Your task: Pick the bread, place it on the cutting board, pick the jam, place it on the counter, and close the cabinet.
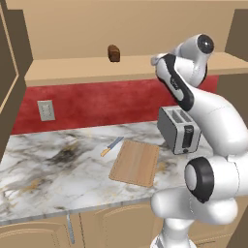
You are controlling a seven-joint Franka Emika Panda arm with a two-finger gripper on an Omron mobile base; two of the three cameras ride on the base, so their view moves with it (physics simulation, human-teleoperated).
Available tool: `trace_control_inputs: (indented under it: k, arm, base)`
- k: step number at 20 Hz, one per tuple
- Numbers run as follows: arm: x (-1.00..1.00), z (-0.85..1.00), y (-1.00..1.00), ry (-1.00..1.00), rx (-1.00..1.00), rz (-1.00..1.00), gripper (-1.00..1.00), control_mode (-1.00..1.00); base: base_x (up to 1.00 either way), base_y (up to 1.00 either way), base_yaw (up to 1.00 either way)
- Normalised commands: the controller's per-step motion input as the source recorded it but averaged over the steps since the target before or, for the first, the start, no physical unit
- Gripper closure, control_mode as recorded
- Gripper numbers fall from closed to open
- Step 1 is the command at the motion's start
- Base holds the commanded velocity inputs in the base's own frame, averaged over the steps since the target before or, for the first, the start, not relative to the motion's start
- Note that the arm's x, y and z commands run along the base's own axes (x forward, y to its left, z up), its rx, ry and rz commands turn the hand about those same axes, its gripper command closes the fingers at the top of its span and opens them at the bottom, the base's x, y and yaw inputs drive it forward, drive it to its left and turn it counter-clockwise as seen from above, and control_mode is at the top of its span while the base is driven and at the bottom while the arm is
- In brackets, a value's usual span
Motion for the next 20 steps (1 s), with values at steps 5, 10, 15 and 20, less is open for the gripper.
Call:
trace_control_inputs:
  k: [5, 10, 15, 20]
  arm:
    - [-0.65, -0.11, -0.38, -0.02, 0.03, 0.0, 1.0, -1.0]
    - [-0.71, -0.15, -0.44, 0.0, 0.0, 0.0, 1.0, -1.0]
    - [-0.65, -0.28, -0.45, -0.02, 0.0, 0.0, 1.0, -1.0]
    - [-0.56, -0.29, -0.45, 0.0, 0.0, 0.0, 1.0, -1.0]
  base:
    - [0.0, 0.0, 0.0]
    - [0.0, 0.0, 0.0]
    - [0.0, 0.0, 0.0]
    - [0.0, 0.0, 0.0]
